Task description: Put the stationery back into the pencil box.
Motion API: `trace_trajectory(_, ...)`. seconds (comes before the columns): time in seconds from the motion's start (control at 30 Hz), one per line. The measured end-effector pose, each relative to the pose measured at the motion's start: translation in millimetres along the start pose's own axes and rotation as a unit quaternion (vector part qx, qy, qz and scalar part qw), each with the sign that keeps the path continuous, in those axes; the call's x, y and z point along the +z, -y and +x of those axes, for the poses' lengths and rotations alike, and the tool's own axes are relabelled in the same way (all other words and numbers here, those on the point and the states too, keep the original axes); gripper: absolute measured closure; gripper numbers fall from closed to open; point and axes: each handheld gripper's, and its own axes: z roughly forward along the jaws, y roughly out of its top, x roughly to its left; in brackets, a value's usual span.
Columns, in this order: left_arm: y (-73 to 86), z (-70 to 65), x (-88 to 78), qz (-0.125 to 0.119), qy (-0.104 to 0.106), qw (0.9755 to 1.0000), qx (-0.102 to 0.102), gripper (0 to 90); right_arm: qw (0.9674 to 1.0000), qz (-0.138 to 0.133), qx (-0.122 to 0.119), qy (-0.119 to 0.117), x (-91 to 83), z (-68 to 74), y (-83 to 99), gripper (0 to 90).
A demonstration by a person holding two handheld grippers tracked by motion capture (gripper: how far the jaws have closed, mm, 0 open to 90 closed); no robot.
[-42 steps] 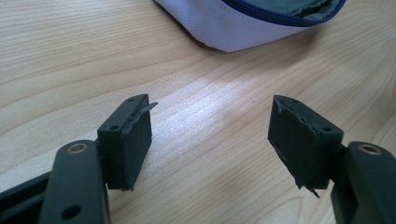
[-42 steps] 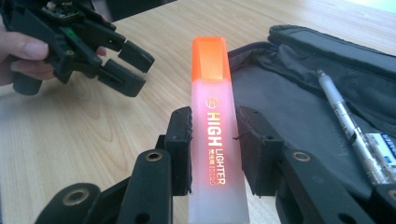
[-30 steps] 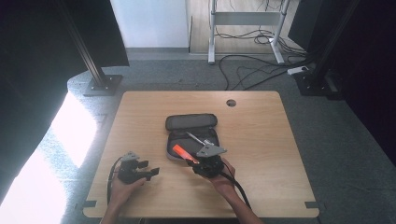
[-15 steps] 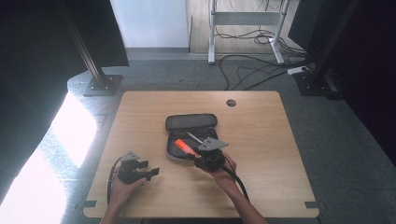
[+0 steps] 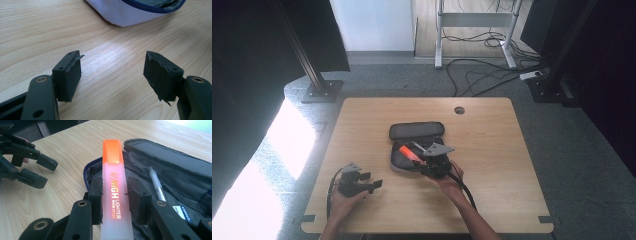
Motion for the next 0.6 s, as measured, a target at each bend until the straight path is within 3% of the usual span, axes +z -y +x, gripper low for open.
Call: trace_trajectory(0.6, 0.0, -0.8, -0.5, -0.001, 0.000, 1.0000, 0.001, 30.7, 0.9999, 0.017, 0.001, 0.001, 23.0, -9.9, -7.7, 65.6)
